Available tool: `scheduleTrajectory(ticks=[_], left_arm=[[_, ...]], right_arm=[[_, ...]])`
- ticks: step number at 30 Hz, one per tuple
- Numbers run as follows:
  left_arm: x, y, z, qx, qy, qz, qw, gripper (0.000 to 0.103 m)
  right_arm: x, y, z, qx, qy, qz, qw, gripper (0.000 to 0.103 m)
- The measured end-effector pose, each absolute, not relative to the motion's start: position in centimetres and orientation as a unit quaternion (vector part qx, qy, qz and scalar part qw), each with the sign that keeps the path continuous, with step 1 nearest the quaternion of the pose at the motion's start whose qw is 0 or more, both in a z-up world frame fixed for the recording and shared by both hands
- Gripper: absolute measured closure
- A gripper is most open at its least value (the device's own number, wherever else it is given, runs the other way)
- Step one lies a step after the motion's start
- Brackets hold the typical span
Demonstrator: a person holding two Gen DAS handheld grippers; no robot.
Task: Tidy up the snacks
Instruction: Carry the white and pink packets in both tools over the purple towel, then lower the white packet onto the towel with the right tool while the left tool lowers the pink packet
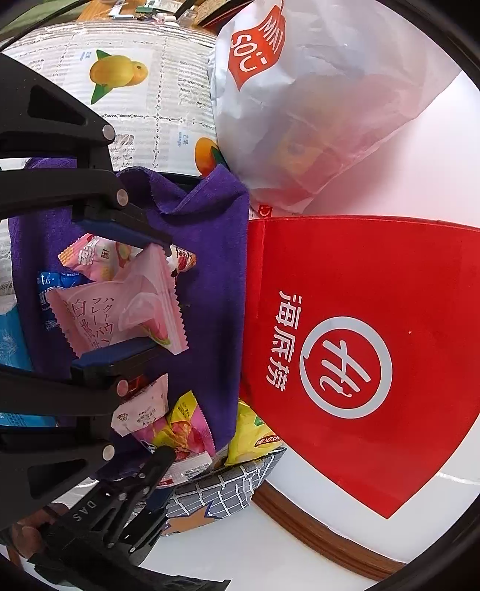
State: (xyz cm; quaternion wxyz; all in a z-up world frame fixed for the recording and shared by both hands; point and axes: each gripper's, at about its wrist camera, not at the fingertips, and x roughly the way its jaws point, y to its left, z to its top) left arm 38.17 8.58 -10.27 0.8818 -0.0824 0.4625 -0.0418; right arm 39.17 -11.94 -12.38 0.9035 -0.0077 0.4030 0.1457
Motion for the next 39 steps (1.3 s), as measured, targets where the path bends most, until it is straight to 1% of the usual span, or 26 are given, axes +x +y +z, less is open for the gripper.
scheduleTrajectory(ticks=[10,16,20,23,26,39], left_arm=[[38.5,8.4,-10.9,-0.08,0.475,-0.045,0.875,0.057],[38.7,8.2,-11.5,-0.078,0.485,-0.045,0.87,0.057],[38.8,8.2,-11.8,-0.075,0.491,-0.043,0.867,0.057],[38.9,8.0,-11.9,-0.072,0.493,-0.045,0.866,0.057],[38.9,7.8,-12.0,-0.069,0.495,-0.046,0.865,0.057],[39.1,7.4,-12.2,-0.066,0.499,-0.052,0.862,0.056]], right_arm=[[39.3,-10.9,-13.0,-0.023,0.414,0.156,0.896,0.065],[38.9,-10.9,-12.8,-0.028,0.41,0.158,0.898,0.051],[38.6,-11.3,-12.2,-0.018,0.396,0.156,0.905,0.039],[38.2,-11.4,-11.6,-0.016,0.383,0.161,0.909,0.038],[37.9,-11.5,-11.2,-0.009,0.375,0.169,0.912,0.034],[37.9,-12.6,-10.7,0.017,0.368,0.152,0.917,0.034]])
